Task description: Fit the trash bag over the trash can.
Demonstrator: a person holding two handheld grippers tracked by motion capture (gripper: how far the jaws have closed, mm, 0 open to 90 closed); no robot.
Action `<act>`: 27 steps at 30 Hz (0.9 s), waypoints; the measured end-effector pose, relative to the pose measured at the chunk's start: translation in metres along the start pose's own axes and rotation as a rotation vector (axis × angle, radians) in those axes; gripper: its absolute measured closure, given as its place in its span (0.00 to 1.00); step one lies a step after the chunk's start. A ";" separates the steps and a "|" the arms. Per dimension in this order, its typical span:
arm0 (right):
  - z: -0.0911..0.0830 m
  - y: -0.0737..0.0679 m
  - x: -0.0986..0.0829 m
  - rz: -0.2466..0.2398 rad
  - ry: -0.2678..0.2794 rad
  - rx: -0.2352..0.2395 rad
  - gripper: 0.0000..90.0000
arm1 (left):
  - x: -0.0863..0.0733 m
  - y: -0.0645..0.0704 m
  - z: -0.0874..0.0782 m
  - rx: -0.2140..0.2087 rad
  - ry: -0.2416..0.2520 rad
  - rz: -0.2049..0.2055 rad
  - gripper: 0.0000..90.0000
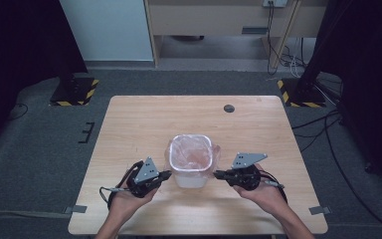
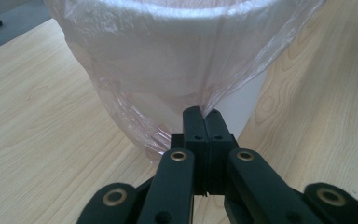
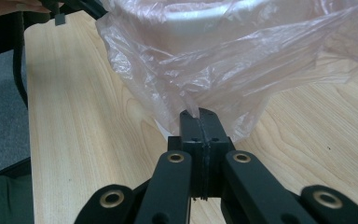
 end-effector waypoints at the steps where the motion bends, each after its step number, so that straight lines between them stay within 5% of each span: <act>1: 0.000 0.000 0.000 0.001 -0.002 -0.002 1.00 | 0.000 0.000 0.000 0.006 -0.001 -0.006 1.00; 27: 0.007 0.010 -0.010 0.002 -0.043 -0.048 1.00 | -0.009 0.003 0.015 0.014 -0.044 -0.020 1.00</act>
Point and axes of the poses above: each handheld gripper's, and its own axes: z roughly forward along the jaws, x roughly out of its top, y roughly to its right, the point moved 3 cm from there along z, roughly forward along the jaws, and after that the axes turned 5 degrees about x, right-handed, at the moved point
